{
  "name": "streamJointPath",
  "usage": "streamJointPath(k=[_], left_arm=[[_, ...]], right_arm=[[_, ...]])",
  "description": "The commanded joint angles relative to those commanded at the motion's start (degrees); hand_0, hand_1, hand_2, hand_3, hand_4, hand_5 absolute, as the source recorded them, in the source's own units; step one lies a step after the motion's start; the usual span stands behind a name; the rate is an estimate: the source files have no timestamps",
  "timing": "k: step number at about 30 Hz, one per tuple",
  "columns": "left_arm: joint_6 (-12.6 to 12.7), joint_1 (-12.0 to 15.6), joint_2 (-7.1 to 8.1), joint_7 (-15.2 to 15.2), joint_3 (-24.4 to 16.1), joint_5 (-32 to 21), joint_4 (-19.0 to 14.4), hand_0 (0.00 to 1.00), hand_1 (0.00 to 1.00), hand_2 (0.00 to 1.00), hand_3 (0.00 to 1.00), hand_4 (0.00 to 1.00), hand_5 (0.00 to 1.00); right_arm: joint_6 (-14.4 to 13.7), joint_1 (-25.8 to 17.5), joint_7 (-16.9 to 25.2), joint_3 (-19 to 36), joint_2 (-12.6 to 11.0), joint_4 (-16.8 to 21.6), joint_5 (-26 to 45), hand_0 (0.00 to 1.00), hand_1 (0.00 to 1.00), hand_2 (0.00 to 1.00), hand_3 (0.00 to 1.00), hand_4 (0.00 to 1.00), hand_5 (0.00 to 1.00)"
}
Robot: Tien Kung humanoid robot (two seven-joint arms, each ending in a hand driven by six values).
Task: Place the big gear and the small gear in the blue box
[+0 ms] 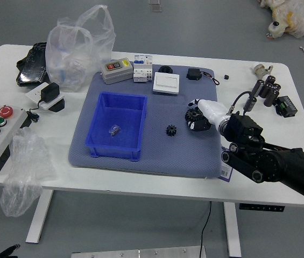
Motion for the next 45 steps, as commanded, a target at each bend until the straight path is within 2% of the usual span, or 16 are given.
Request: streamJointPath(k=[4, 5, 11, 12, 13, 17, 18, 23, 24, 29, 30, 33, 40, 45], left_arm=[[0.0, 0.0, -0.01, 0.0, 0.1, -0.1, 0.0, 0.652, 0.399, 0.467, 0.718, 0.704, 0.678], [0.0, 0.0, -0.01, 0.0, 0.2, -0.1, 0.0, 0.652, 0.399, 0.463, 0.717, 0.694, 0.695], [0.0, 0.0, -0.03, -0.1, 0.2, -0.2, 0.0, 0.652, 0.399, 0.463, 0.717, 0.694, 0.695], [0.0, 0.0, -0.03, -0.1, 0.2, -0.2, 0.0, 0.652, 0.399, 0.464, 0.716, 0.688, 0.702], [0.0, 0.0, -0.04, -0.1, 0.2, -0.2, 0.0, 0.652, 0.399, 0.464, 0.716, 0.688, 0.702], [0.0, 0.1, -0.03, -0.1, 0.1, -0.2, 0.0, 0.652, 0.399, 0.464, 0.716, 0.688, 0.702], [0.1, 0.1, -0.02, -0.1, 0.2, -0.2, 0.0, 0.652, 0.399, 0.470, 0.718, 0.680, 0.709], [0.1, 0.1, -0.01, -0.2, 0.2, -0.2, 0.0, 0.652, 0.399, 0.470, 0.718, 0.680, 0.709], [0.1, 0.1, 0.00, -0.2, 0.2, -0.2, 0.0, 0.652, 0.400, 0.475, 0.722, 0.673, 0.713], [0.1, 0.1, 0.03, -0.3, 0.2, -0.3, 0.0, 0.652, 0.400, 0.475, 0.722, 0.673, 0.713], [0.1, 0.1, 0.04, -0.3, 0.2, -0.3, 0.0, 0.652, 0.404, 0.482, 0.722, 0.673, 0.718], [0.2, 0.1, 0.04, -0.3, 0.2, -0.3, 0.0, 0.652, 0.404, 0.482, 0.722, 0.673, 0.718], [0.2, 0.2, 0.05, -0.2, 0.2, -0.2, 0.0, 0.652, 0.414, 0.487, 0.722, 0.678, 0.723], [0.2, 0.4, 0.02, -0.2, 0.2, -0.3, -0.1, 0.652, 0.419, 0.491, 0.721, 0.682, 0.726]], right_arm=[[1.2, 0.1, 0.6, 0.5, -0.1, 0.2, 0.6, 0.288, 0.404, 0.752, 0.824, 0.420, 0.210], [1.5, 0.1, 0.7, 0.5, -0.1, 0.2, 0.7, 0.299, 0.402, 0.752, 0.819, 0.456, 0.207], [2.0, 0.1, 0.5, 0.1, -0.1, 0.0, 0.9, 0.299, 0.402, 0.752, 0.819, 0.456, 0.207], [2.1, 0.1, 0.4, 0.0, -0.1, 0.0, 1.0, 0.300, 0.396, 0.691, 0.773, 0.399, 0.221], [2.1, 0.1, 0.3, -0.2, -0.1, 0.0, 1.0, 0.300, 0.396, 0.691, 0.773, 0.399, 0.221], [2.0, 0.1, 0.1, -0.4, -0.1, 0.0, 1.0, 0.300, 0.396, 0.691, 0.773, 0.399, 0.221], [1.8, 0.1, 0.1, -0.5, -0.1, 0.0, 1.0, 0.296, 0.391, 0.634, 0.726, 0.393, 0.237], [0.5, 0.1, -0.2, -0.5, -0.2, 0.3, 0.7, 0.296, 0.391, 0.634, 0.726, 0.393, 0.237], [0.3, 0.1, -0.3, -0.6, -0.3, 0.4, 0.7, 0.287, 0.365, 0.474, 0.649, 0.380, 0.250], [-1.2, 0.1, -0.4, -0.6, -0.4, 0.8, 0.2, 0.287, 0.365, 0.474, 0.649, 0.380, 0.250], [-1.4, 0.1, -0.4, -0.6, -0.4, 0.9, 0.1, 0.261, 0.338, 0.375, 0.542, 0.441, 0.218], [-1.9, 0.2, -0.4, -0.4, -0.5, 1.3, -0.2, 0.261, 0.338, 0.375, 0.542, 0.441, 0.218], [-2.9, 1.1, -0.9, 0.5, -0.7, 4.8, -2.0, 0.258, 0.335, 0.367, 0.529, 0.451, 0.219], [-3.2, 2.0, -1.9, -0.5, 0.0, 9.1, -3.7, 0.263, 0.335, 0.367, 0.538, 0.451, 0.227]])
